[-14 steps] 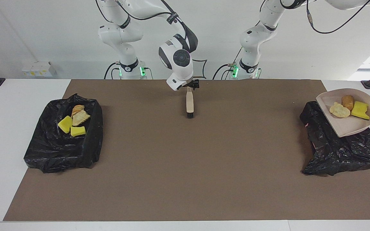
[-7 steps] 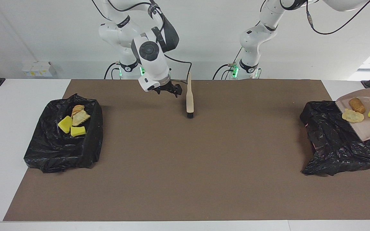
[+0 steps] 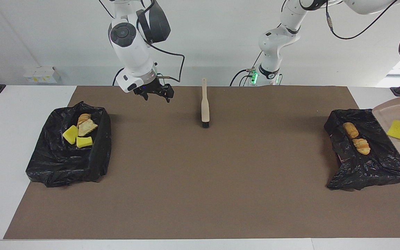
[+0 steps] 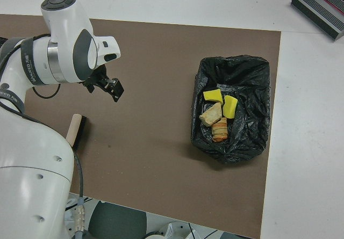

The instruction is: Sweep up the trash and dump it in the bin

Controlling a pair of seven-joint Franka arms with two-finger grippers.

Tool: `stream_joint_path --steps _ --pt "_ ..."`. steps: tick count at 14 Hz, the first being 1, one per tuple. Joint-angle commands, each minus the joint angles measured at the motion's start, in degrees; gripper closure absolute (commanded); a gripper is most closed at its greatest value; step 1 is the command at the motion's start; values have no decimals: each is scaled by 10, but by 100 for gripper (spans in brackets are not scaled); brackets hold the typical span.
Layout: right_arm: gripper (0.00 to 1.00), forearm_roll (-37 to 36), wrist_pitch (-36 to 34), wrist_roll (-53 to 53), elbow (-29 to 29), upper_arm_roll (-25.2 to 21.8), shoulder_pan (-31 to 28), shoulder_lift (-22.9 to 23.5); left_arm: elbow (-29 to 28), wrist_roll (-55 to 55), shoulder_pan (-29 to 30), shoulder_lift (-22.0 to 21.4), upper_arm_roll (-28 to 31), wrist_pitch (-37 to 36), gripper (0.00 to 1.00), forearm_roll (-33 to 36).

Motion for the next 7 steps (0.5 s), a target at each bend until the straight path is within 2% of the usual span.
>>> stream_joint_path --steps 1,5,6,7 --pt "0 -30 -27 -12 56 6 -9 18 -43 -34 -16 -36 6 -1 100 52" --pt "0 -61 -34 -8 119 -9 -11 23 -89 -93 -40 -65 6 -7 100 104" --pt "0 -63 -42 -8 130 -41 2 24 -101 -112 -46 -71 6 -13 100 121" --pt "0 -73 -42 -8 138 -82 40 25 -102 -132 -56 -73 6 -33 100 140"
